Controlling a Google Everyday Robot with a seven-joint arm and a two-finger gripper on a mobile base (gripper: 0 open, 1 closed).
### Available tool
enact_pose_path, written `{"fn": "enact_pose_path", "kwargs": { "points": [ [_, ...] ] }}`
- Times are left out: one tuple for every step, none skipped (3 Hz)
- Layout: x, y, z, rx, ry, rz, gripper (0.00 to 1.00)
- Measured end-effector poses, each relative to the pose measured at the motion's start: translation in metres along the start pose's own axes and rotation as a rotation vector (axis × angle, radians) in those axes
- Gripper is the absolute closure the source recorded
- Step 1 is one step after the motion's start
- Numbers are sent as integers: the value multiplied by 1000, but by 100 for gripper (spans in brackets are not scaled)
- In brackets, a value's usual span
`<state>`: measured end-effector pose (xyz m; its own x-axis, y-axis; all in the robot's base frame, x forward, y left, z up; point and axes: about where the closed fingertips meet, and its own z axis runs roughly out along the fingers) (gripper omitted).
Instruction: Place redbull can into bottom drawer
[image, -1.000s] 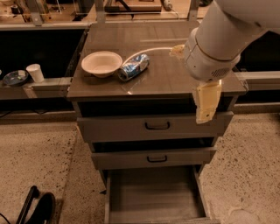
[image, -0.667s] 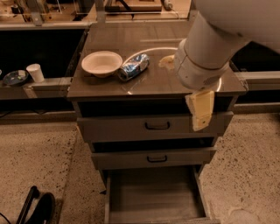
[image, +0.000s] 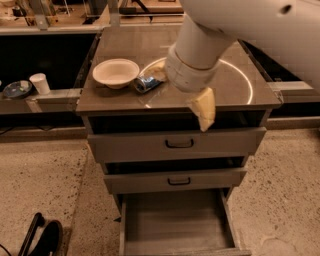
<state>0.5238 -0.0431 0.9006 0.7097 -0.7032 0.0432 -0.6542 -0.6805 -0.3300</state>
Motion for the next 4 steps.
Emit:
{"fn": "enact_pose_path", "kwargs": {
  "points": [
    [-3,-34,5,21,-19,-139,0],
    [4,-63,12,11,-2,-228,0],
    [22,-81,27,-30,39,-252,0],
    [44,-105,43,-68,102,-237,0]
  ]
}}
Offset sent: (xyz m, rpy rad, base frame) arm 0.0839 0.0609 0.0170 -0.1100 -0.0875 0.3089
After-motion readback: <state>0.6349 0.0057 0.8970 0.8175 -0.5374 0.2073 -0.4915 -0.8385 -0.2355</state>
